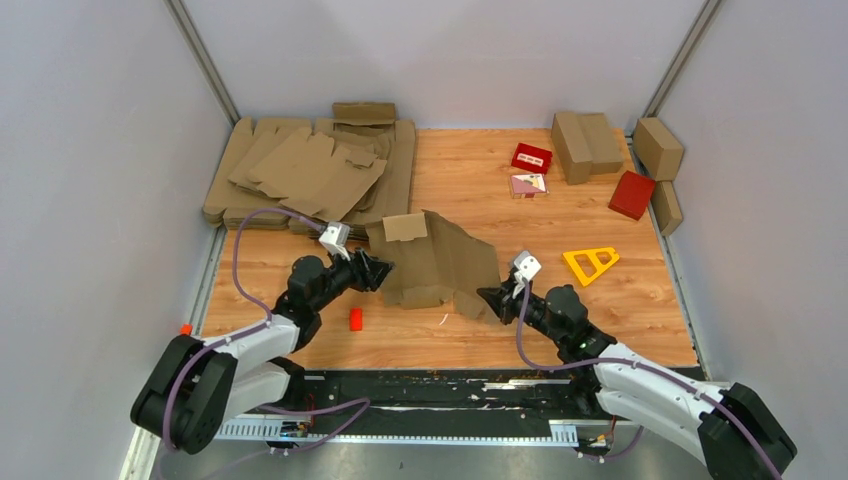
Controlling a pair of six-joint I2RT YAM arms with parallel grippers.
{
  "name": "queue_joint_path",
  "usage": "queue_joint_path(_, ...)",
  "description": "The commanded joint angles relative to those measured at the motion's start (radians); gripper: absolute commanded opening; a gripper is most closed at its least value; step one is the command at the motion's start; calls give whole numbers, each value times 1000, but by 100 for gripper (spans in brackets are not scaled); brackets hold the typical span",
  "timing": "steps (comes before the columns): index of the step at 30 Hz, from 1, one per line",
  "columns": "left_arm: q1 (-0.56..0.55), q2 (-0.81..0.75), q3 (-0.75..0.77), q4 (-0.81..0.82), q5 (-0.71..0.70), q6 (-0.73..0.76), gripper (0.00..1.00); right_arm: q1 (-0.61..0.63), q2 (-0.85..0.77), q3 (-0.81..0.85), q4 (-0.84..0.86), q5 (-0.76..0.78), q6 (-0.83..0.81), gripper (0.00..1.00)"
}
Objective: Fold the paper box
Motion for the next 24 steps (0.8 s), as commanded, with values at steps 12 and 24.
queue_joint_path(12, -53, -111, 63, -206, -160, 111, 70, 11, -27, 21, 0, 26, -9, 0)
queue_joint_path(24, 11, -78, 51, -168, -107, 85, 80, 13, -29, 25, -10, 17, -12, 0)
